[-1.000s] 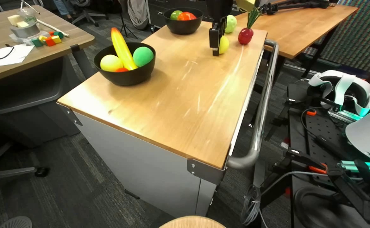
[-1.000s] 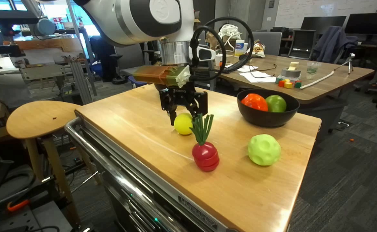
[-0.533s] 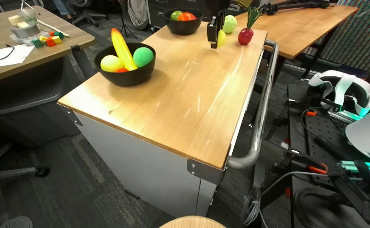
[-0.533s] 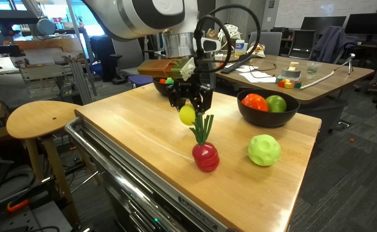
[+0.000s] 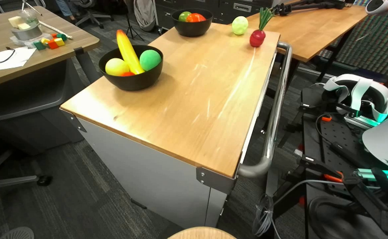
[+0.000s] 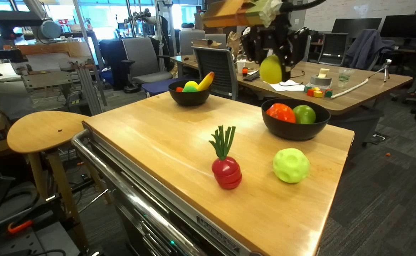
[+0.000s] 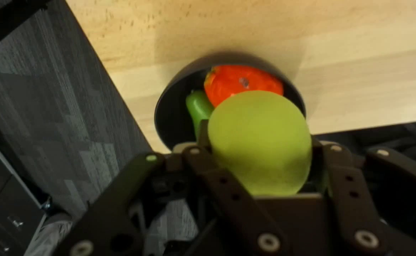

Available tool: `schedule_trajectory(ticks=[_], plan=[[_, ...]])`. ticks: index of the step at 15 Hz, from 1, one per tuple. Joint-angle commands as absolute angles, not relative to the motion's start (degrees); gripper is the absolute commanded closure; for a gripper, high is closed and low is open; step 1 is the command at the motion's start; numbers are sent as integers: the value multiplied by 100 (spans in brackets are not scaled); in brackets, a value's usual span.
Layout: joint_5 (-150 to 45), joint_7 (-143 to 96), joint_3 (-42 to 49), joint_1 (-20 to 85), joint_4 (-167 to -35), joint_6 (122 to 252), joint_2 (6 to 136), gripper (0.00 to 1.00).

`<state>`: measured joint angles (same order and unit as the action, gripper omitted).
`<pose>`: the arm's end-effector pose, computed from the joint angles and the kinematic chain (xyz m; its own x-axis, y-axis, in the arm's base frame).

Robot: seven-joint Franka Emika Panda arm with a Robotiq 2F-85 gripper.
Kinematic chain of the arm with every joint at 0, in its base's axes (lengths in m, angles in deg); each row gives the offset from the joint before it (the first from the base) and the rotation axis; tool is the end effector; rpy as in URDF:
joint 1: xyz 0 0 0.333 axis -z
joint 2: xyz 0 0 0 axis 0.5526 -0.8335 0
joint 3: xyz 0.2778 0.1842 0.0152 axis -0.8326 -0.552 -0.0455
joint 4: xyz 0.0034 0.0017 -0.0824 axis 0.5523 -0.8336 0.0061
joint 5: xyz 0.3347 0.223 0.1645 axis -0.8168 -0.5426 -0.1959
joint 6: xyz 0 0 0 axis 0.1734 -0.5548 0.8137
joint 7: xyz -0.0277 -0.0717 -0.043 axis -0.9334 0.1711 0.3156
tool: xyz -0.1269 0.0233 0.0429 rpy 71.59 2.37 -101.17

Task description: Place the fruits and vegetables in the two black bowls

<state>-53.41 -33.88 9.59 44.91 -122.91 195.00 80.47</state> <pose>0.6167 -0.2383 0.4107 0.9103 -0.2104 0.3566 -0.2574 -0.9622 0.0893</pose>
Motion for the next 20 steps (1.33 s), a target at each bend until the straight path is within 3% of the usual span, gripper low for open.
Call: schedule_trajectory(ticks=[1, 8, 9, 10, 12, 14, 20], plan=[[-5631, -2836, 971, 4489, -11596, 20596, 7141, 74], [-5454, -1912, 1214, 4318, -10701, 21258, 5720, 72], [-5462, -1867, 1239, 4312, -10618, 21165, 5628, 35], [-5450, -1849, 1265, 4307, -10610, 21100, 5614, 26], [-5526, -1900, 1220, 4368, -10647, 20931, 5694, 19], [-5495, -1950, 1236, 4362, -10905, 20805, 6002, 2], [-5076, -2104, 1430, 4272, -12348, 20224, 7500, 0]])
